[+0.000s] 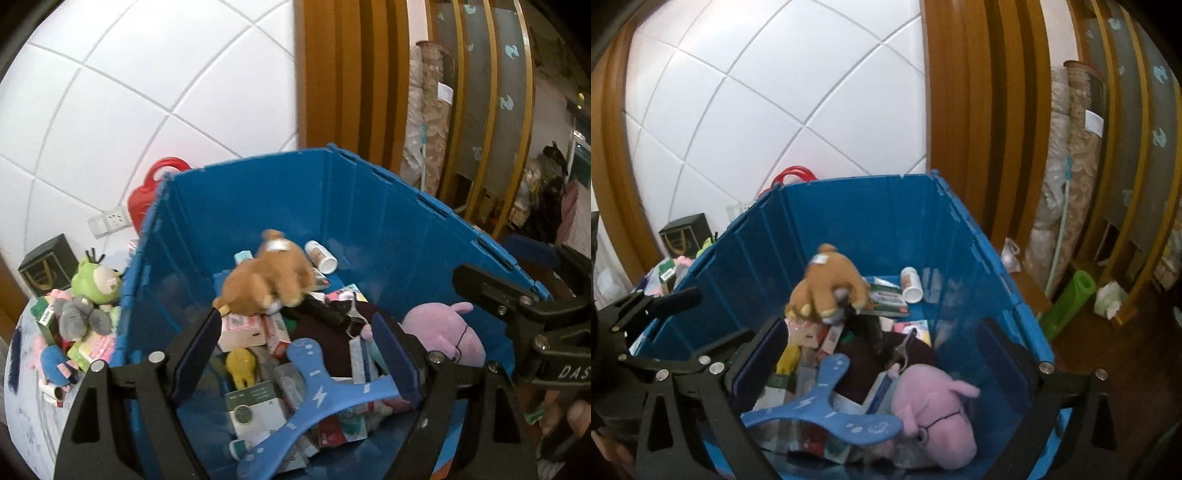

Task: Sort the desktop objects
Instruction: 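Carry the brown teddy bear over the crate and release it, then withdraw both tools from the crate back over the table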

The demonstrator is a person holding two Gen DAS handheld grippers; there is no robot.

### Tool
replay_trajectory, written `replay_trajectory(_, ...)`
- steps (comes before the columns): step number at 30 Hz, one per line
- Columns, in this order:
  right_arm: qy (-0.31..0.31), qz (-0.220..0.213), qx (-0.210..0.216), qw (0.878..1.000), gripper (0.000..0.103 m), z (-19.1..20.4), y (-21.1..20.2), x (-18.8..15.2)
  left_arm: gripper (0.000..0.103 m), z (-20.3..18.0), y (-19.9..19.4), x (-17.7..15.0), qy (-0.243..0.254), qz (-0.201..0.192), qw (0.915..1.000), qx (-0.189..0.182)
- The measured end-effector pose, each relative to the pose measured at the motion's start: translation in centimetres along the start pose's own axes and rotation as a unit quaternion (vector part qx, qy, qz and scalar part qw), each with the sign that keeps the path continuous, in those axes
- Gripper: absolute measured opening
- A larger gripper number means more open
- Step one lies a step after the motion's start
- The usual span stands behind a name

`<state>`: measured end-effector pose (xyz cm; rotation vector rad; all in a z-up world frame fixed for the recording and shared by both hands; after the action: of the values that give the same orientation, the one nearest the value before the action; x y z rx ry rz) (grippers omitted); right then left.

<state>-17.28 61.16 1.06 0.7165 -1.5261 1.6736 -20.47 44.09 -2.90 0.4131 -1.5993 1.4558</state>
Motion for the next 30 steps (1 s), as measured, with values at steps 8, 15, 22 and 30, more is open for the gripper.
replay_trajectory(8, 0.007, -0.007, 0.006, 1.0, 0.103, 2.4, -1.4, -1.7, 0.084, 3.3, -3.9, -1.7, -0.011, -0.035, 0.9989, 0.029)
replay_trajectory(15, -0.02, 0.0, 0.023, 1.0, 0.103, 8.2, -1.2, -2.8, 0.084, 8.6, -7.4, -3.2, -0.037, -0.07, 0.9946, 0.067)
replay_trajectory(22, -0.055, -0.01, 0.045, 0.997, 0.103, 16.9, -1.5, -3.5, 0.084, 16.6, -10.1, -6.5, -0.069, -0.083, 0.9909, 0.08)
replay_trajectory(30, -0.072, -0.011, 0.059, 0.996, 0.103, 29.0, -1.2, -5.7, 0.084, 27.8, -13.0, -12.6, -0.089, -0.071, 0.988, 0.105)
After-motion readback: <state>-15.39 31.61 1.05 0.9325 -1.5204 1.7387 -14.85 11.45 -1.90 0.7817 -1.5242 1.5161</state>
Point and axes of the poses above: each gripper's, at about its wrist camera, not at the fingertips, and y roughly the way its jaws point, z to its left, x to its top, the point moved 3 cm from there along y, roughly the way its jaws point, and after that the axes turned 7 degrees about y, right-handed, at the moved point
